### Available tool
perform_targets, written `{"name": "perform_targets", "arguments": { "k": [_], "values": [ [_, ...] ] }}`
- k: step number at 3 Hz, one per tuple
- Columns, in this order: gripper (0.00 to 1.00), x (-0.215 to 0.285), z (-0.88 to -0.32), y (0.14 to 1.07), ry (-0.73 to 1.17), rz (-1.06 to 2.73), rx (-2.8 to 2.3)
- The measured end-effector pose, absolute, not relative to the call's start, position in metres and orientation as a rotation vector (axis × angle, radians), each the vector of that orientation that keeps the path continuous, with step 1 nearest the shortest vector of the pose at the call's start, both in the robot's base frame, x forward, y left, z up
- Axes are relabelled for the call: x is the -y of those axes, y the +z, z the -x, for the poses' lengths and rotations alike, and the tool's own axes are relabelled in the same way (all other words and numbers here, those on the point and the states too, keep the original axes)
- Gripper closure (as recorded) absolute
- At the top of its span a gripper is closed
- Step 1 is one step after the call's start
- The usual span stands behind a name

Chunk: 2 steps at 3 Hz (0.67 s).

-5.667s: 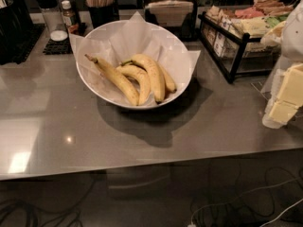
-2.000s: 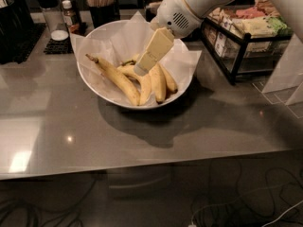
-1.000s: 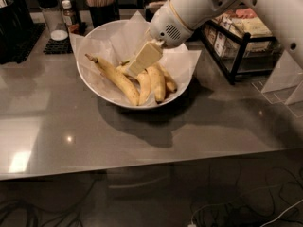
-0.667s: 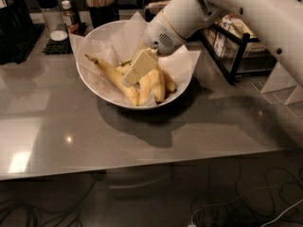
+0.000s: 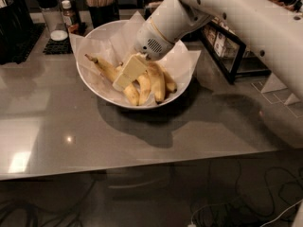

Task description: Pick banana from white bowl

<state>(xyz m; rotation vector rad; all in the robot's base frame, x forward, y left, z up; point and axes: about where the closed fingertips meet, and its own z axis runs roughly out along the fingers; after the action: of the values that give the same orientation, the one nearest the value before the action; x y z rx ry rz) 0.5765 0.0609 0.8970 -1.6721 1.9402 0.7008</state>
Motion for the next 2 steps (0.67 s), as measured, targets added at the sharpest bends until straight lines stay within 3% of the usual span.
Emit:
{"name": "perform_targets", "arguments": {
  "k": [2],
  "values": [
    [0.31,-0.0701,-0.5899,0.8856,0.690,1.670,-1.979]
  ]
}}
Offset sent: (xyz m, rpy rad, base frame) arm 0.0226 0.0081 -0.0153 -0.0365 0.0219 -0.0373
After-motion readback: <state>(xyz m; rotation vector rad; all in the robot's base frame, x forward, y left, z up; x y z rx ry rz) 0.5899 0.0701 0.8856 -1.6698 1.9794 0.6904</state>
